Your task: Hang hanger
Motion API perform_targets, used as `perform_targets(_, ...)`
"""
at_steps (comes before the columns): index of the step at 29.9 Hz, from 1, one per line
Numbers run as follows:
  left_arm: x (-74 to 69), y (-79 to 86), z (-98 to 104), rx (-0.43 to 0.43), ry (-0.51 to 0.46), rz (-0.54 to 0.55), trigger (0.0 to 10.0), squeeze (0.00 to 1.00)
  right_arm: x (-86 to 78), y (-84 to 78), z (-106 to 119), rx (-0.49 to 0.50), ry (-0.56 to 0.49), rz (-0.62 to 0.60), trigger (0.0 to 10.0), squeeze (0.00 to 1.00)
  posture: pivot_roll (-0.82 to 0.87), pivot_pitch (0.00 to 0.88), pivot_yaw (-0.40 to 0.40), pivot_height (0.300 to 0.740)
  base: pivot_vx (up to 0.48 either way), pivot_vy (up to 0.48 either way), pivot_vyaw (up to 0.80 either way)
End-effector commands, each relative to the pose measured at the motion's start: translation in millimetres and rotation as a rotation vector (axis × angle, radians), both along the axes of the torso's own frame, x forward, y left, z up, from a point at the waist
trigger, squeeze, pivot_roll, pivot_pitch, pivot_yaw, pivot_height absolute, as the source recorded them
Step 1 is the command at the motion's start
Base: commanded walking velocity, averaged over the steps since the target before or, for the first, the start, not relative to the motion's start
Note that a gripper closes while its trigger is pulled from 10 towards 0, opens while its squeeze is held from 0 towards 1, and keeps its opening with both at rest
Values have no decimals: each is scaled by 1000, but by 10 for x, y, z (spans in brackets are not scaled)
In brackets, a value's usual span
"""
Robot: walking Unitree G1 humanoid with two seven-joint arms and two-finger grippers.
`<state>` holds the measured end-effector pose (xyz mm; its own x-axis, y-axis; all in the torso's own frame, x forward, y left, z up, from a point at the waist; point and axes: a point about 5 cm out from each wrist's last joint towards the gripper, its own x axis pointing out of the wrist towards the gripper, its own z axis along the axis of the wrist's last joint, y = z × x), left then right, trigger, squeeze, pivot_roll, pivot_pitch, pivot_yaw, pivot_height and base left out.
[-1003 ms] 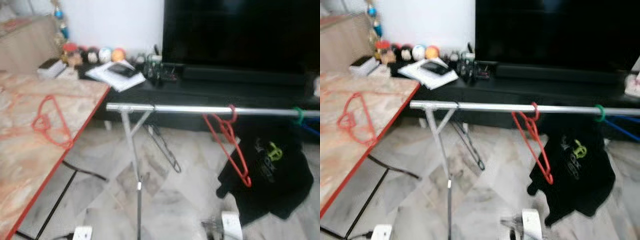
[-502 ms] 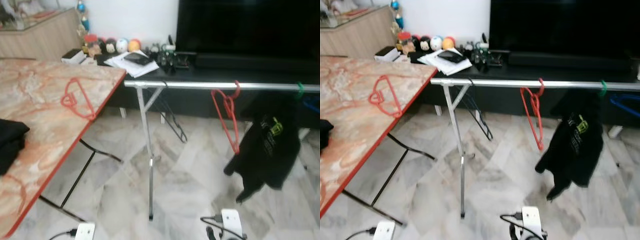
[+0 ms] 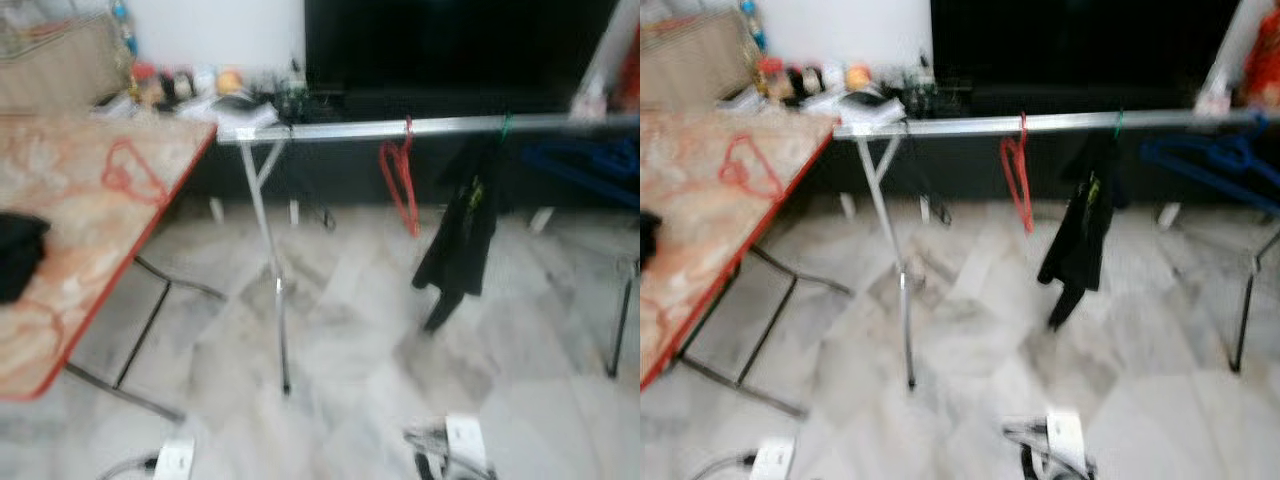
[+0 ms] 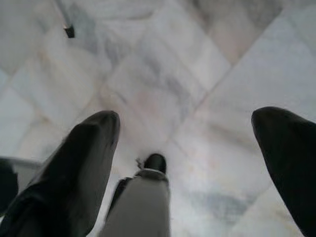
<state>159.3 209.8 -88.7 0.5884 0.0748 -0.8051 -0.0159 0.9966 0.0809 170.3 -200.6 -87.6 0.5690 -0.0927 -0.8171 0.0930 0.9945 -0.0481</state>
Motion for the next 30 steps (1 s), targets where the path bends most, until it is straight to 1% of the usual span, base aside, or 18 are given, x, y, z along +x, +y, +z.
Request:
perform_targets(1, -15, 42, 2, 9, 2, 13, 10000, 0, 35, 41, 12, 20, -22, -3, 10000, 0, -5, 0, 5, 740, -330, 0, 0)
perform_targets(5, -39, 21, -11, 6, 6, 16, 10000, 0, 20, 20, 10, 18, -21, -4, 10000, 0, 7, 0, -9, 740, -323, 0, 0)
perform_targets(9, -65, -21, -26, -2, 4, 24, 10000, 0, -2, 5, 4, 7, -16, 25, 10000, 0, 17, 0, -19, 740, -274, 0, 0)
perform_targets(11, -79, -36, -33, -4, 2, 24, 10000, 0, -14, 1, 1, 6, -16, 36, 10000, 0, 9, 0, -15, 740, 0, 0, 0)
perform_targets(13, -173, -75, -75, -6, 31, 10, 10000, 0, -50, -40, -3, 2, -24, 29, 10000, 0, 3, 0, -9, 740, 0, 0, 0)
perform_targets(14, -197, -80, -84, -7, 38, 8, 10000, 0, -60, -54, -5, 0, -24, 21, 10000, 0, 1, 0, -7, 740, 0, 0, 0)
perform_targets(21, -315, -143, -132, -18, 65, -3, 10000, 0, -167, -159, -24, -14, -14, 0, 10000, 0, -39, 14, 18, 740, 0, 0, 0)
perform_targets(27, -276, -140, -116, -21, 51, 0, 10000, 0, -256, -222, -42, -32, -4, -26, 10000, 0, -38, 27, 29, 740, 0, 0, 0)
perform_targets(30, -266, -136, -112, -18, 49, -3, 10000, 0, -288, -232, -51, -30, -1, -45, 10000, 0, -26, 30, 13, 740, 0, 0, 0)
